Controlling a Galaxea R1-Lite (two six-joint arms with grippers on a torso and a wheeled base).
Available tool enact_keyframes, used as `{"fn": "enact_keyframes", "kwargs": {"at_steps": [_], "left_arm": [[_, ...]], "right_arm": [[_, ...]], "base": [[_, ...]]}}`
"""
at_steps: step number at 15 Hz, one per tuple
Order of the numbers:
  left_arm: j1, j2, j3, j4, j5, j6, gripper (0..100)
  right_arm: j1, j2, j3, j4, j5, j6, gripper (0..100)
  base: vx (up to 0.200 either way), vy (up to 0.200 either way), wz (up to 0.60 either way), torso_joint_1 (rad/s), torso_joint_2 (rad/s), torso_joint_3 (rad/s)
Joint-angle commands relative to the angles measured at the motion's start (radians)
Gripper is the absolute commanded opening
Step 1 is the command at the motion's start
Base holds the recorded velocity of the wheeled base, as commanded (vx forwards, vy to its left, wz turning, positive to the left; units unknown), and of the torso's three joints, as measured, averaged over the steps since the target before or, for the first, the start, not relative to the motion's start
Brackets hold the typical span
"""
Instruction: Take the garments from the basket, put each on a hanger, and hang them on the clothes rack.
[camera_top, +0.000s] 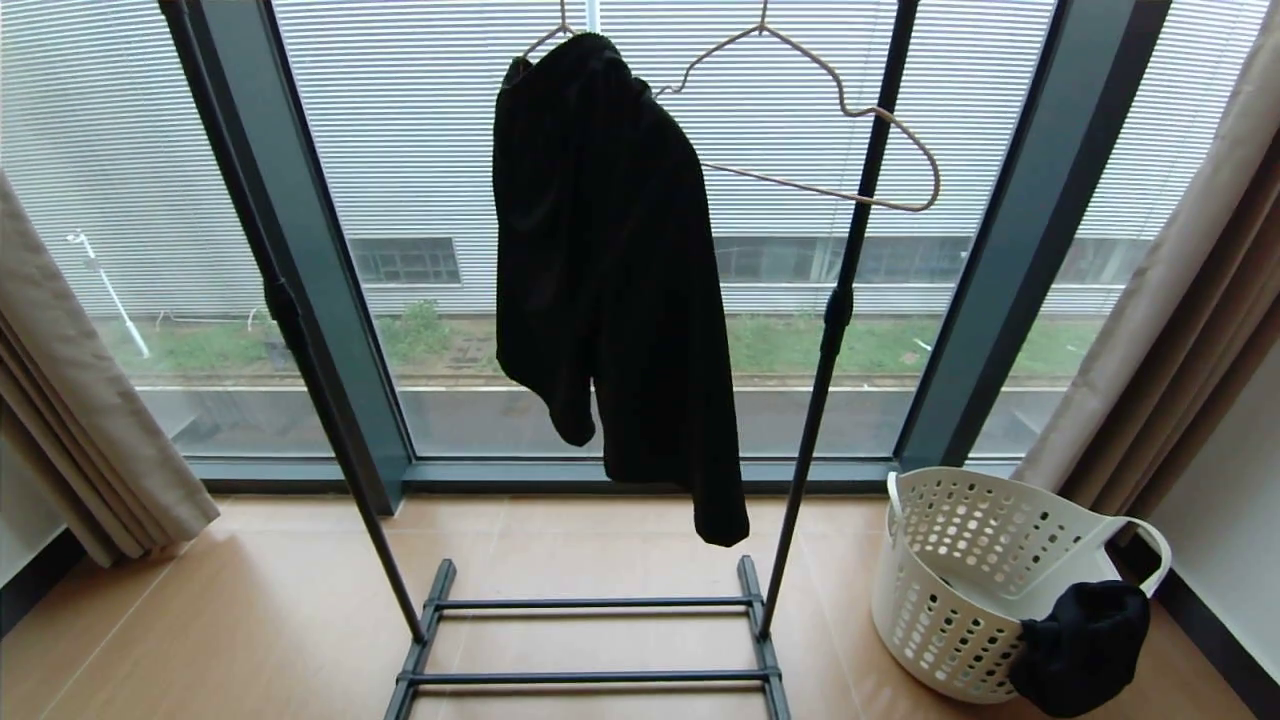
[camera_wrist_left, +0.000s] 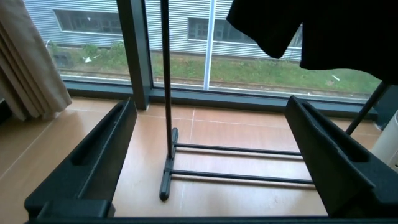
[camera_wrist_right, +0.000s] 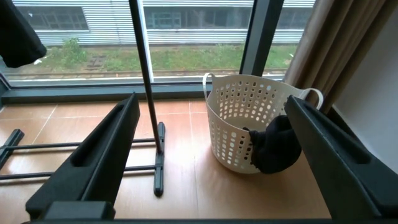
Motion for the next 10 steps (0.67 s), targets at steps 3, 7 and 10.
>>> {"fn": "enact_keyframes", "kwargs": {"at_steps": [3,7,10], "left_arm": [[0.0,0.001,0.0,0.001,-0.003,0.0,100],[0.0,0.001,0.0,0.001,-0.003,0.0,100],[0.0,0.001,0.0,0.003,-0.003,0.0,100]], "right_arm": [[0.0,0.002,0.0,0.001,0.0,0.0,100],[0.0,0.002,0.0,0.0,0.0,0.0,100],[0.0,0.002,0.0,0.0,0.0,0.0,100]], "base": [[0.0,0.0,-0.6,0.001,0.01,0.005],[0.0,0.0,-0.6,0.0,0.0,-0.001],[0.0,-0.067,-0.2,-0.002,0.0,0.0]]}}
